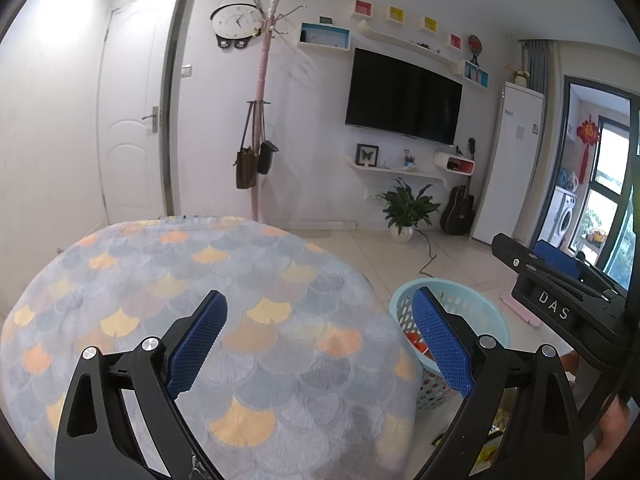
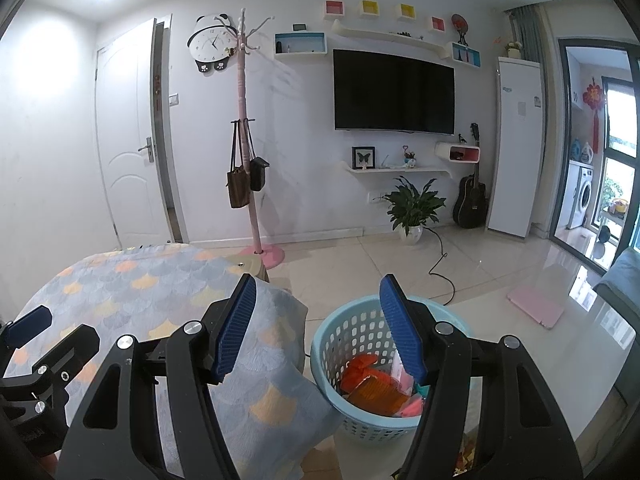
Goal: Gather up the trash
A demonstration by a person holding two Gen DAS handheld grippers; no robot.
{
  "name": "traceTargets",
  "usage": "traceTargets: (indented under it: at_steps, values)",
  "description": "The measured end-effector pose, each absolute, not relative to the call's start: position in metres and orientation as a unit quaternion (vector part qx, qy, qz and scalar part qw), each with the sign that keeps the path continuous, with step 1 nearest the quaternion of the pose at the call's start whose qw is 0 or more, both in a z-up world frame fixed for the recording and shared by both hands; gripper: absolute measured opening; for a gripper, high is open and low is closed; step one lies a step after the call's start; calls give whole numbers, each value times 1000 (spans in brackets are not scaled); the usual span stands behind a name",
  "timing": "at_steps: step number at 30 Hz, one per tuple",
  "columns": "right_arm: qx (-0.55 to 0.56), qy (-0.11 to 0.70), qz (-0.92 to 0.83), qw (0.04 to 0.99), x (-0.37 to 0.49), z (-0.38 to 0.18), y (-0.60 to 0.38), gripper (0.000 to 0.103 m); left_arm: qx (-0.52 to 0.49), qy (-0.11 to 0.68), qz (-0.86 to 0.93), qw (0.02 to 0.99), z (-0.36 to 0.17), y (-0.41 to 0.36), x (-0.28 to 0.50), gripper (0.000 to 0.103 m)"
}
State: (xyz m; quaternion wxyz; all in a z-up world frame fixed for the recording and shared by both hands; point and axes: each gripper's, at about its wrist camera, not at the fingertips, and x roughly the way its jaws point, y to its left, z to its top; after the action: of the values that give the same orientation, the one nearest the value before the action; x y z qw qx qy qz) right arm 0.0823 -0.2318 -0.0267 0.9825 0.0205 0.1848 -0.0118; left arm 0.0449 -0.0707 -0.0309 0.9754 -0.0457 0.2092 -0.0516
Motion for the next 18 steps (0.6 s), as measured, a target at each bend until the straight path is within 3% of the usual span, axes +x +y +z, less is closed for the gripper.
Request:
traceTargets:
  at_steps: [18]
  values:
    - [22,187,-9,982,83,-27,-232,61,-46,215,-57,974,-35,-70,44,91]
